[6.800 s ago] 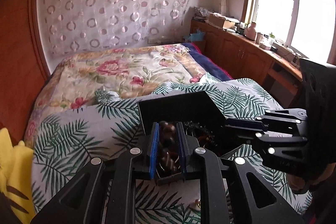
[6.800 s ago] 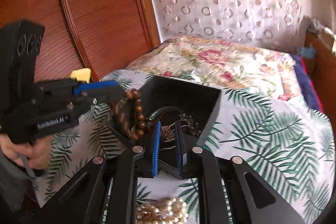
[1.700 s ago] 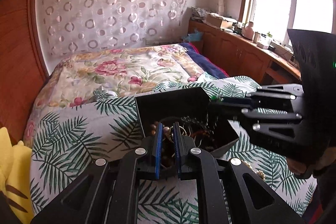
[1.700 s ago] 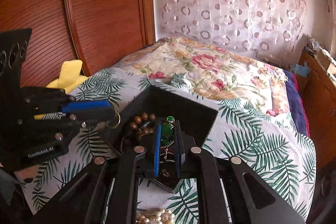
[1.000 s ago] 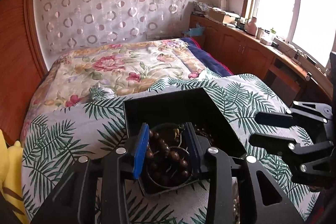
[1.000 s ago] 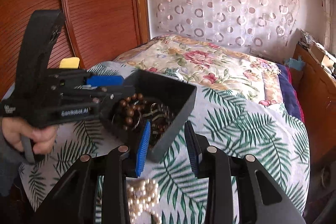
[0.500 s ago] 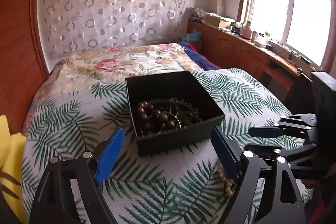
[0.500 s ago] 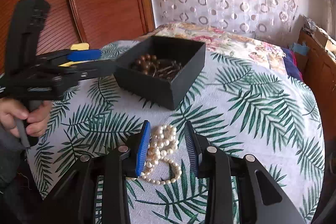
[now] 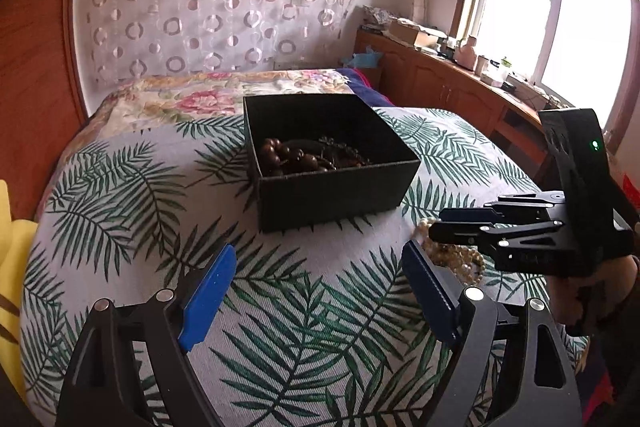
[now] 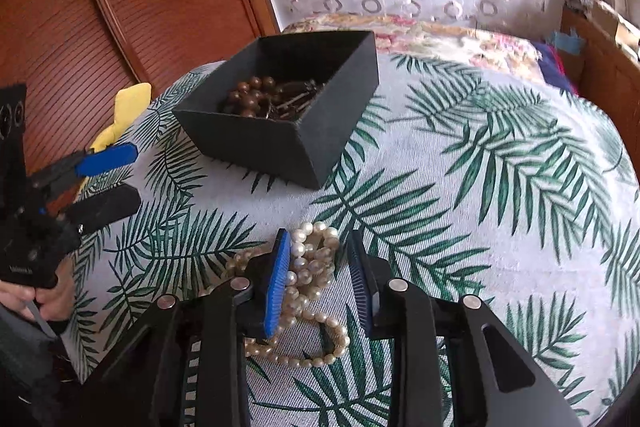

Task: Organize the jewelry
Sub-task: 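Move the right tool to the pearl necklace and grasp it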

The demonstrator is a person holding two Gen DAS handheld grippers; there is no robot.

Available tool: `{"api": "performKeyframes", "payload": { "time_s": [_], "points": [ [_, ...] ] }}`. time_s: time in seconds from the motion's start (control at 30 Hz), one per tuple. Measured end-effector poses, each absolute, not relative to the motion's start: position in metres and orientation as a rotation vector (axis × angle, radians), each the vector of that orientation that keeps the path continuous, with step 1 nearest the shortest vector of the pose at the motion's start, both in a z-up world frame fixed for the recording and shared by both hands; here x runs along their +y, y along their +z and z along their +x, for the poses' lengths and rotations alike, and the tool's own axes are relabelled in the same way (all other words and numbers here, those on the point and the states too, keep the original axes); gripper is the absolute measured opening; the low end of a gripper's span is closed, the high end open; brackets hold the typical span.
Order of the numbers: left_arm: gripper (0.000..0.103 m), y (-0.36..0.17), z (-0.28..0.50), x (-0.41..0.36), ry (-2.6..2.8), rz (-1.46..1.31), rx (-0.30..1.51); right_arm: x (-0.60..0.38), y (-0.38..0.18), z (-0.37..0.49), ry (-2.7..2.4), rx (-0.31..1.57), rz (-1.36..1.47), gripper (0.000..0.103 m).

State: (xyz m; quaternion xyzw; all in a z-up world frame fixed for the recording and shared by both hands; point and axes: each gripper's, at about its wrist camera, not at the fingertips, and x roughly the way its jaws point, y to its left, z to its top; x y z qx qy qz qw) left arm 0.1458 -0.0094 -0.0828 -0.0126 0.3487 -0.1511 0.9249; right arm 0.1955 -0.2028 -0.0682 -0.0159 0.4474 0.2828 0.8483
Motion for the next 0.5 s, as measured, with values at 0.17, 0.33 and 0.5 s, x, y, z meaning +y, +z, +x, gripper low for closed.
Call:
{"api": "performKeyframes", "payload": {
  "time_s": [0.17,0.33,0.5],
  "points": [
    [0.081,-0.085,0.142,-0.012,-0.319,-0.026,0.717,-0.201,-0.067,0.194,0.616,0.952,-0.036,0.022],
    [0.081,-0.087,0.140,-0.013,-0.320,-0.029,0.728,-0.198,-0.056,0.183,0.640,0.906,-0.075,0.015],
    [0.081,-0.089,0.139,-0.013,-0.319,-0.034,0.734,-0.197,-0.038,0.167,0.658,0.845,-0.120,0.008]
  ]
}}
